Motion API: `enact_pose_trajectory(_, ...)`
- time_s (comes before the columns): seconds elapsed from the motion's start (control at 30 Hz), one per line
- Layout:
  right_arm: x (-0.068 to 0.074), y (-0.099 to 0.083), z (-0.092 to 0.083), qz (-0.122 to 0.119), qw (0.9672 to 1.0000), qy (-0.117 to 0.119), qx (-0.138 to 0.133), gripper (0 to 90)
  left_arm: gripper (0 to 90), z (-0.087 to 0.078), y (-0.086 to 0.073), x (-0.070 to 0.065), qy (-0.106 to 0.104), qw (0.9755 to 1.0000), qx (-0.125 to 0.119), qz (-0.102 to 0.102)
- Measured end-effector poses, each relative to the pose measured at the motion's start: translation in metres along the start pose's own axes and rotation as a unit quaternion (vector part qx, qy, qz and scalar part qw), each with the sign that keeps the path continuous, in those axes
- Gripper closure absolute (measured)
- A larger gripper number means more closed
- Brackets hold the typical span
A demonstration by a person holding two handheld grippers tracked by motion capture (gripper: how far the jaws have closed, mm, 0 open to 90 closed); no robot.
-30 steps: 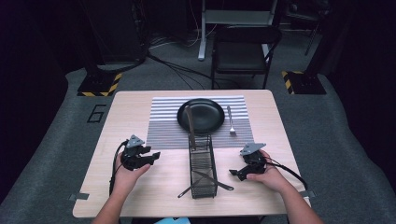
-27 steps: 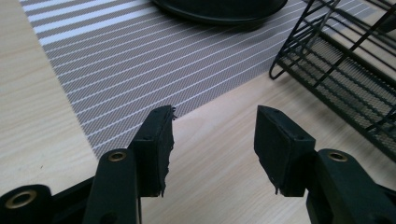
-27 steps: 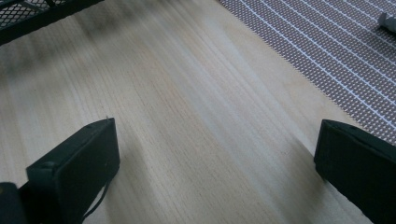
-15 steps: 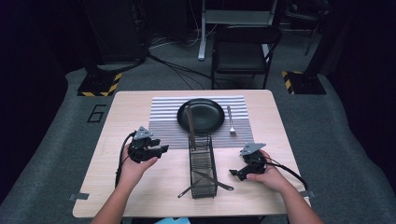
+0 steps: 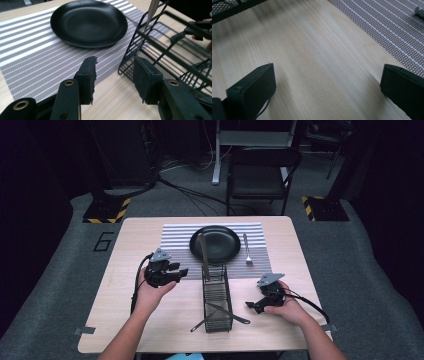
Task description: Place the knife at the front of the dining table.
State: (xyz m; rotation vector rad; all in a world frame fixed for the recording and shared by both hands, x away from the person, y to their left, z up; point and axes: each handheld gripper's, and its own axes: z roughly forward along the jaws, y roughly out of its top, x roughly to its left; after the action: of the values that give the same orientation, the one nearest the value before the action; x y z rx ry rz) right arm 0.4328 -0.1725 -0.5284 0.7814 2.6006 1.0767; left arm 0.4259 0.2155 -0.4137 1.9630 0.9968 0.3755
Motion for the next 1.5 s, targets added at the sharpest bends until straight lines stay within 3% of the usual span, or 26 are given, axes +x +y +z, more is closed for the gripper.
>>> enact_pose_trajectory(0.5,0.000,0.000,0.000,-0.004,1.0000,0.001,-0.001,0.0,57.9,0.014,0.032,-0.015,-0.022,0.9994,-0.009,0.026)
enact_pose_trajectory(0.87,0.000,0.000,0.000,-0.003,1.0000,0.001,-0.001,0.0,62.7,0.028,0.042,-0.025,-0.044,0.9980,-0.016,0.042)
enact_pose_trajectory(1.27,0.000,0.000,0.000,-0.002,1.0000,0.001,-0.002,0.0,71.3,0.037,0.045,-0.026,-0.051,0.9979,-0.029,0.029)
enact_pose_trajectory(1.5,0.000,0.000,0.000,-0.002,1.0000,0.001,-0.002,0.0,75.3,0.042,0.047,-0.028,-0.050,0.9974,-0.040,0.034)
